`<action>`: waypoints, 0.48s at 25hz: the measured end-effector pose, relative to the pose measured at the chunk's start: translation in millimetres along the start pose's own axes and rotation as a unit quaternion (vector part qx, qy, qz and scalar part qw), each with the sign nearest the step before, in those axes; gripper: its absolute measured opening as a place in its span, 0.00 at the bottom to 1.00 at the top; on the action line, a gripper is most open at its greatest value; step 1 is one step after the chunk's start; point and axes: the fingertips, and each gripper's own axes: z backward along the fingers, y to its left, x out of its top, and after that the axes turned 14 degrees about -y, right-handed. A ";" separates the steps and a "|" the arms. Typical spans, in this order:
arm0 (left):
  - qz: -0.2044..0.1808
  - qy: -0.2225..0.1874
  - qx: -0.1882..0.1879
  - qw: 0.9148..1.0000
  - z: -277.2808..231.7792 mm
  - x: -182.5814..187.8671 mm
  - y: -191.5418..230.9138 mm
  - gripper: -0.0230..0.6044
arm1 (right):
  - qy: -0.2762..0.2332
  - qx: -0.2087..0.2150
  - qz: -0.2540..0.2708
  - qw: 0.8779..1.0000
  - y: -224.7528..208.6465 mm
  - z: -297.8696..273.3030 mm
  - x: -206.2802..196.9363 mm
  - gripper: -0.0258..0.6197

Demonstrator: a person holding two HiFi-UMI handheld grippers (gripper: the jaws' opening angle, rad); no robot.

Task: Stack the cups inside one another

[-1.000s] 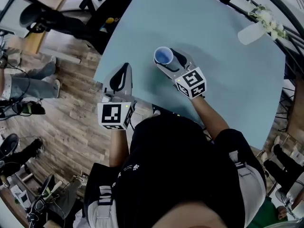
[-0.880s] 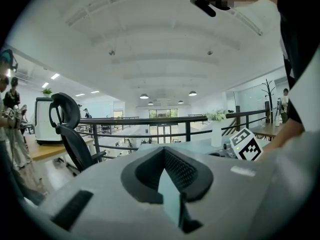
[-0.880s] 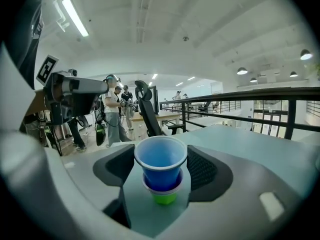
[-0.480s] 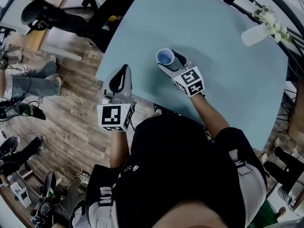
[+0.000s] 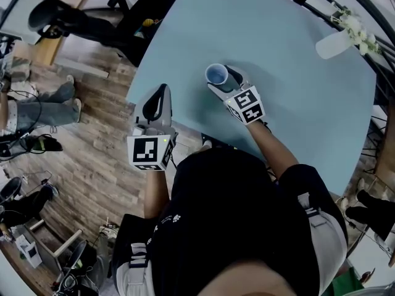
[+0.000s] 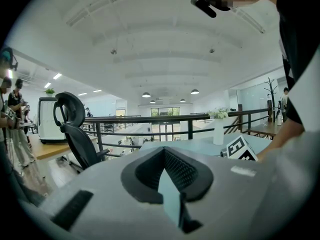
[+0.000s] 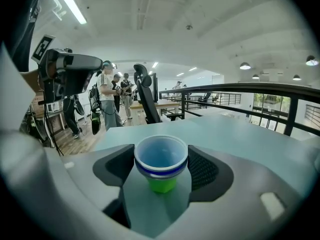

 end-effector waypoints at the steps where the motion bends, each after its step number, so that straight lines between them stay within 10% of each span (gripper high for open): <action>1: 0.000 0.000 0.000 1.000 -0.4 -0.3 0.3 0.02 | 0.003 0.000 0.000 1.000 -0.4 -0.6 -1.9 0.55; 12: 0.007 -0.002 -0.021 1.000 -9.4 -0.7 -4.7 0.02 | -0.035 -0.012 -0.019 0.999 -0.7 4.4 20.2 0.59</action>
